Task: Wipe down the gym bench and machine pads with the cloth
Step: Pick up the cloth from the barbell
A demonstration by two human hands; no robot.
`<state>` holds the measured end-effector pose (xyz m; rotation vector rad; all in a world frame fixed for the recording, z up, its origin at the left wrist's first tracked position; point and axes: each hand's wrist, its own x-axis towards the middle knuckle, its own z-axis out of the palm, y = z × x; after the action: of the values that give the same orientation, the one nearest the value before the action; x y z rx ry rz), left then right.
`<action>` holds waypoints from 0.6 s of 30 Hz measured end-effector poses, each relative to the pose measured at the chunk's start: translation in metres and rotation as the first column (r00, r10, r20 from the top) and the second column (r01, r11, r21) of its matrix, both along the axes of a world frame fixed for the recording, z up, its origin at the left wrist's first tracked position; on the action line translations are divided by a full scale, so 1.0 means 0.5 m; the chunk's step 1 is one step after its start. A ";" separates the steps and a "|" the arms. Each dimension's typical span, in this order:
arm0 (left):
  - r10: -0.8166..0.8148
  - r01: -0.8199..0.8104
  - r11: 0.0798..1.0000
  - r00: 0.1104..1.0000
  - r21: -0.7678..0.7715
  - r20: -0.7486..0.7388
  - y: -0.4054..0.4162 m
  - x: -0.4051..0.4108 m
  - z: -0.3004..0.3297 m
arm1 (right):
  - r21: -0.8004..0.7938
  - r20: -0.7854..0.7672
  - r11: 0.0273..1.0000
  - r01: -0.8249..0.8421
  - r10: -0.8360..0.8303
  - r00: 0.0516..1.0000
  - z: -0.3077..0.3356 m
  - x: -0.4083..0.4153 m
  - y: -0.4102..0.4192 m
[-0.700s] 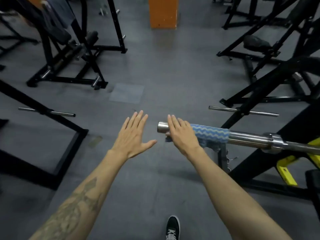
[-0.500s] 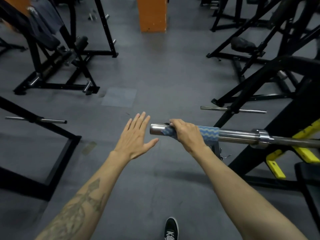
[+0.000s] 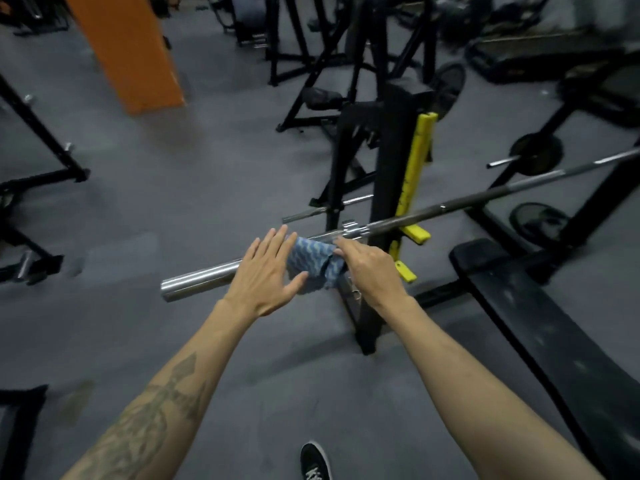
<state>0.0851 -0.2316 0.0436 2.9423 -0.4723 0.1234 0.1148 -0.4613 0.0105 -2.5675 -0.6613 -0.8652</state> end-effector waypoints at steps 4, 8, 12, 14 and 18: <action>-0.154 0.154 0.988 0.988 0.001 0.002 -0.161 0.013 0.005 | 0.023 -0.010 0.987 0.156 -0.156 0.988 0.008 -0.052 -0.169; -0.311 0.311 0.951 0.950 -0.002 -0.012 -0.345 0.023 -0.005 | -0.018 0.058 0.930 0.367 -0.366 0.929 0.004 -0.121 -0.351; -0.479 0.480 0.878 0.877 0.001 -0.035 -0.552 0.029 -0.023 | -0.002 0.006 0.850 0.526 -0.526 0.850 -0.022 -0.198 -0.527; -0.565 0.566 0.825 0.824 0.011 -0.050 -0.655 0.031 -0.034 | 0.026 -0.044 0.814 0.580 -0.579 0.814 -0.026 -0.235 -0.603; -0.715 0.717 0.697 0.693 -0.018 -0.091 -0.856 0.036 -0.060 | -0.048 -0.155 0.678 0.733 -0.730 0.665 -0.035 -0.309 -0.743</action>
<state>0.1031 -0.6594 0.0136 2.5194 -1.5634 -0.1162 -0.0397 -0.8331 -0.0070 -2.8479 0.5056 -0.8393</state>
